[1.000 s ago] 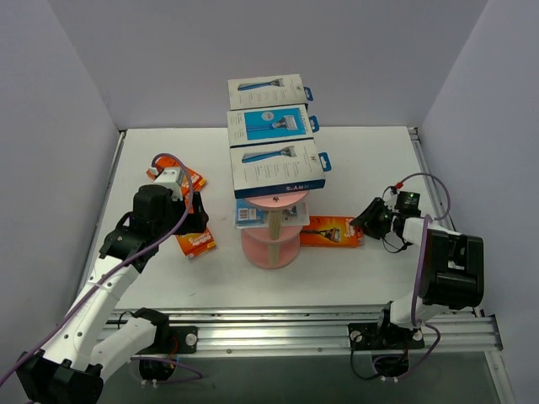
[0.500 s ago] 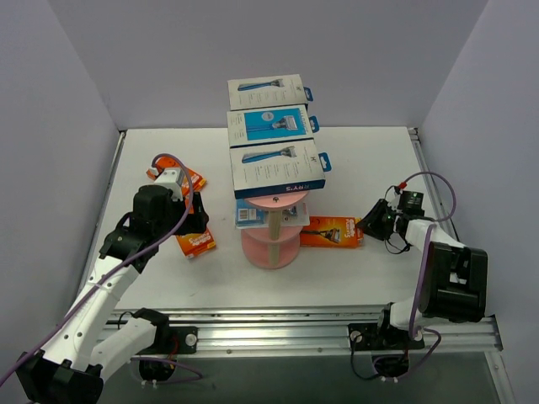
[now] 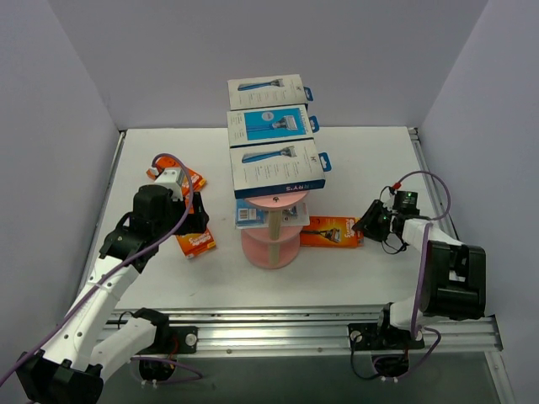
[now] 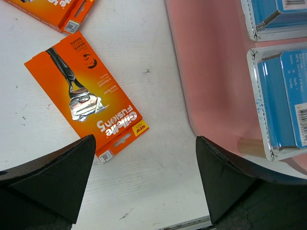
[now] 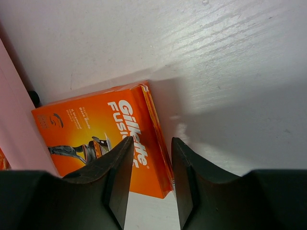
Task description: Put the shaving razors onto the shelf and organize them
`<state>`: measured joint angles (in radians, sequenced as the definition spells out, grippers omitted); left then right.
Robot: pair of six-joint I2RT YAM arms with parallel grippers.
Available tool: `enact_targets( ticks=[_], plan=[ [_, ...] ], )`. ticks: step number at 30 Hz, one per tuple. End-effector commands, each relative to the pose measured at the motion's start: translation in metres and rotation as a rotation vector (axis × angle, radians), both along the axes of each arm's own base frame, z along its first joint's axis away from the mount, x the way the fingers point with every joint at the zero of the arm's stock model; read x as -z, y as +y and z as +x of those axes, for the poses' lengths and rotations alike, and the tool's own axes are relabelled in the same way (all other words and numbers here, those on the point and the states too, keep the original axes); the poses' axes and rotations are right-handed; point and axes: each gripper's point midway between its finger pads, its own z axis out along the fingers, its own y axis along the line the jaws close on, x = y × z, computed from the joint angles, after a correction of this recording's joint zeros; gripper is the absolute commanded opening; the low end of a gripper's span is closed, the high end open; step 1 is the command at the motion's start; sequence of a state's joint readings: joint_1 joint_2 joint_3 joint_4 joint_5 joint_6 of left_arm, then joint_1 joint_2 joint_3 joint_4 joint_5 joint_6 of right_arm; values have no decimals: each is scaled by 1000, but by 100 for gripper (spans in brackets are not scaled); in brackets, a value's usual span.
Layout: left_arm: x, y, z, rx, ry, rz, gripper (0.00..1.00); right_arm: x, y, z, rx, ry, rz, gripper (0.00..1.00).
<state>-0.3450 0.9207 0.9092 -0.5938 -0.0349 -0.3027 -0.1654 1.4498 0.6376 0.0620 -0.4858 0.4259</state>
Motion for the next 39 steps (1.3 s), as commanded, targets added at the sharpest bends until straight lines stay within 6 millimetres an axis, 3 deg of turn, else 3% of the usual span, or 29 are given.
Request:
enact_targets(
  ticks=[1,8,19,23,39],
  plan=[
    [-16,-3,5,10,-43,-17,94,6,5,-5,-25,23,-13,33],
    [-16,-3,5,10,-45,-18,94,11,8,-8,-32,44,-19,30],
    [-15,-3,5,13,-41,-18,94,11,12,-7,-46,53,-20,13],
    [-16,-4,5,14,-42,-20,94,6,11,-3,-37,41,-5,0],
    [-14,-4,6,15,-36,-19,94,-26,-9,19,38,-41,79,0]
  ],
)
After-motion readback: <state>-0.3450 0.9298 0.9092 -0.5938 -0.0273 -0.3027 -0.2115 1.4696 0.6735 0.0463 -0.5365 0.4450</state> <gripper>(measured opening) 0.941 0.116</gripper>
